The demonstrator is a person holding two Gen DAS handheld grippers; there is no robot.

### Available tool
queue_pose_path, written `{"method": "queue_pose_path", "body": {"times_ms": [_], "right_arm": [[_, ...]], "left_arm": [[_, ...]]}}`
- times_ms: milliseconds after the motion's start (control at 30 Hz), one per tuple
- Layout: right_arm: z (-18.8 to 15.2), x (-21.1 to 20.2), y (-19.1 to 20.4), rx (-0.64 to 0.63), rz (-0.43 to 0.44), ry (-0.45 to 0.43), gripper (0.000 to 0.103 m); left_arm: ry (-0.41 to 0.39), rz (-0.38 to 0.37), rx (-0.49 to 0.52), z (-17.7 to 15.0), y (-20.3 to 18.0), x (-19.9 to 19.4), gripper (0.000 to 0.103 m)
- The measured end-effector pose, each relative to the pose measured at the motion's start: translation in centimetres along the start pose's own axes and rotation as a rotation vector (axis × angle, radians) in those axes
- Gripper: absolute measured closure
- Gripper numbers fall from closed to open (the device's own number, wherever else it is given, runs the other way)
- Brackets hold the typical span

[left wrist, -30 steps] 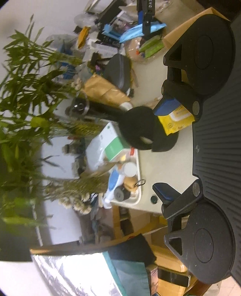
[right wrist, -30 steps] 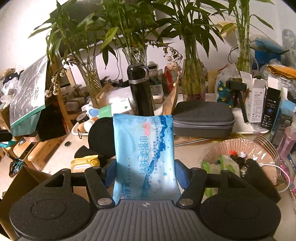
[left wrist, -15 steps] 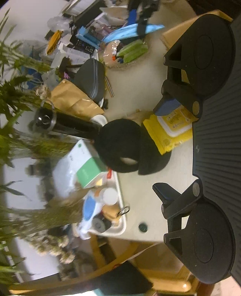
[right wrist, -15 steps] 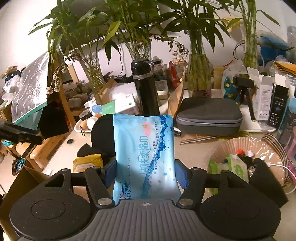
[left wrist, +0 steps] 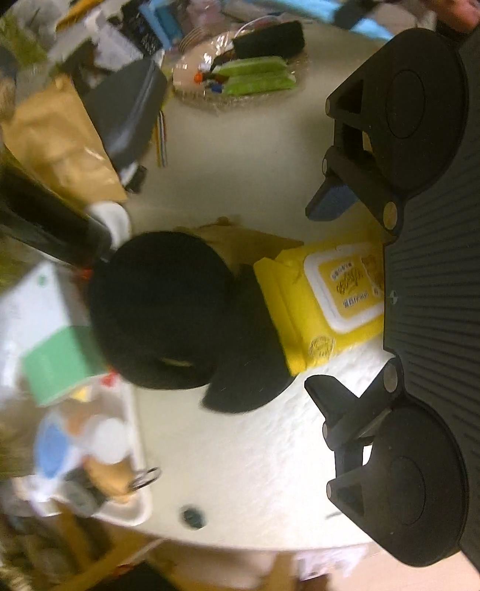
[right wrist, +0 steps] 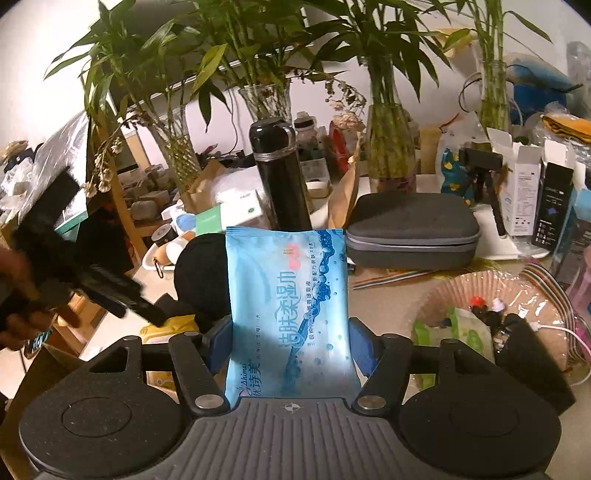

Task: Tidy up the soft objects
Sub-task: 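Grasp the yellow wipes packet with the left gripper while the right holds the blue packet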

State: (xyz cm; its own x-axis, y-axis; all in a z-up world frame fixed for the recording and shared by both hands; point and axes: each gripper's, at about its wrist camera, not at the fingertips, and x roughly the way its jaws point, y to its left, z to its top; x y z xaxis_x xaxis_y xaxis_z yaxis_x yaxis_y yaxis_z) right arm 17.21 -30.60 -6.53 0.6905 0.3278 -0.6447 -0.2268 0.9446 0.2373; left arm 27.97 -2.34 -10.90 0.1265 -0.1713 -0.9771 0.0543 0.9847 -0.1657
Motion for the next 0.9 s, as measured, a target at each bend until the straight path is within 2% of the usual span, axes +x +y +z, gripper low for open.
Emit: {"method": "queue_pose_path", "body": {"times_ms": [100, 333, 500, 533, 600, 667, 900], "right_arm": [[0.1, 0.0, 0.2, -0.009, 0.013, -0.002, 0.036], [0.3, 0.0, -0.1, 0.005, 0.006, 0.002, 0.036], [0.3, -0.1, 0.4, -0.022, -0.012, 0.007, 0.036], [0.3, -0.1, 0.5, -0.028, -0.015, 0.010, 0.036], [0.2, -0.2, 0.7, -0.042, -0.018, 0.012, 0.036], [0.2, -0.4, 0.9, -0.057, -0.022, 0.012, 0.036], [0.1, -1.1, 1.0, -0.058, -0.008, 0.020, 0.036]], "left_arm": [[0.092, -0.013, -0.080, 1.1, 0.3, 2.1, 0.005], [0.192, 0.086, -0.156, 2.3, 0.7, 5.4, 0.005], [0.280, 0.069, -0.216, 2.2, 1.1, 8.0, 0.007], [0.288, 0.081, -0.217, 2.0, 1.0, 8.4, 0.007], [0.301, 0.103, -0.208, 1.6, 0.8, 8.7, 0.020], [0.291, 0.089, -0.213, 1.3, 0.9, 8.4, 0.030], [0.223, 0.073, -0.194, 0.2, 0.9, 6.0, 0.036]]}}
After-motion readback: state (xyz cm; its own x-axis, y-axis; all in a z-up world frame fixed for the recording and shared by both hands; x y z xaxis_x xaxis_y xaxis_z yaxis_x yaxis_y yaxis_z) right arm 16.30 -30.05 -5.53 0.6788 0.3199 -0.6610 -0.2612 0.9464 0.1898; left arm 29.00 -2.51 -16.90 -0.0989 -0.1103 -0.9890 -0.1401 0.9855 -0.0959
